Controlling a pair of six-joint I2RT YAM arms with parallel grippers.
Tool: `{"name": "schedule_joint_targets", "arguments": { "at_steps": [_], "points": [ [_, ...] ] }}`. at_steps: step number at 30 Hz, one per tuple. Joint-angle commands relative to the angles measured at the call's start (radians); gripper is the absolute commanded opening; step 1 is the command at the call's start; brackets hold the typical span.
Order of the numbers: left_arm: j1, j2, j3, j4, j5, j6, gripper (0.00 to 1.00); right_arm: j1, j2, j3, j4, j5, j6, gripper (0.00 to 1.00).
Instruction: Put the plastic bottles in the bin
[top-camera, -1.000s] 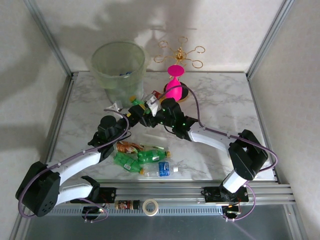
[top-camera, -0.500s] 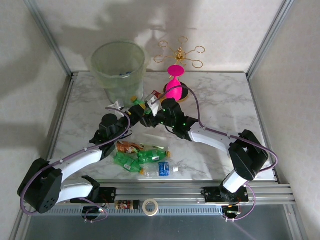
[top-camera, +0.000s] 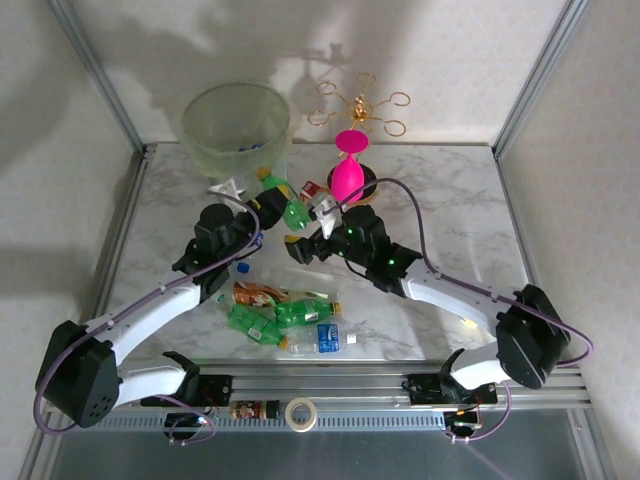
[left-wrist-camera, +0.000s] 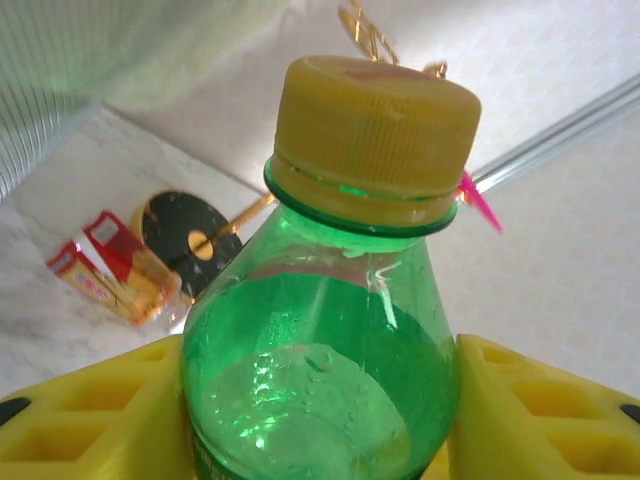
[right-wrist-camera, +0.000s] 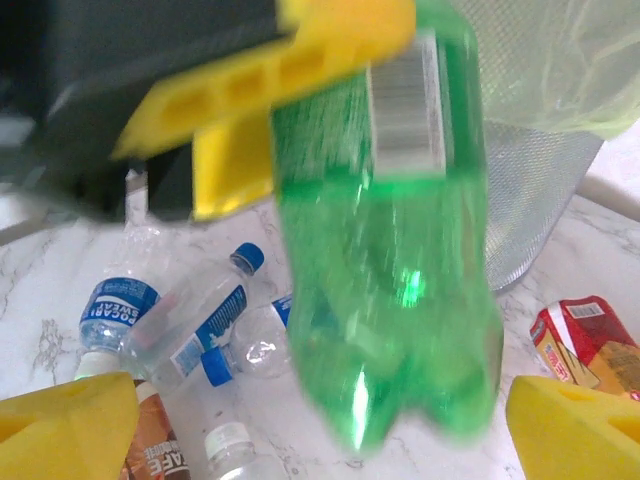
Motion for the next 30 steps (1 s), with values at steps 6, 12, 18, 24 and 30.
{"name": "schedule_joint_targets", "arguments": {
  "at_steps": [6,12,18,24,30],
  "points": [
    [0.082,0.081,0.254,-0.023,-0.009,0.089,0.48,-0.021,-0.108,-0.105,0.062,0.121,0.048,0.99],
    [0.162,0.177,0.459,-0.051,0.012,0.132,0.48,-0.048,-0.132,-0.139,0.074,0.158,0.081,0.99],
    [0.232,0.291,0.65,-0.107,-0.032,0.201,0.47,-0.057,-0.143,-0.155,0.067,0.18,0.094,0.99],
    [0.296,0.432,0.792,-0.207,-0.084,0.242,0.47,-0.059,-0.142,-0.159,0.039,0.214,0.113,0.99],
    [0.337,0.563,0.866,-0.289,-0.083,0.244,0.46,-0.062,-0.153,-0.172,0.018,0.237,0.128,0.99]
  ]
}}
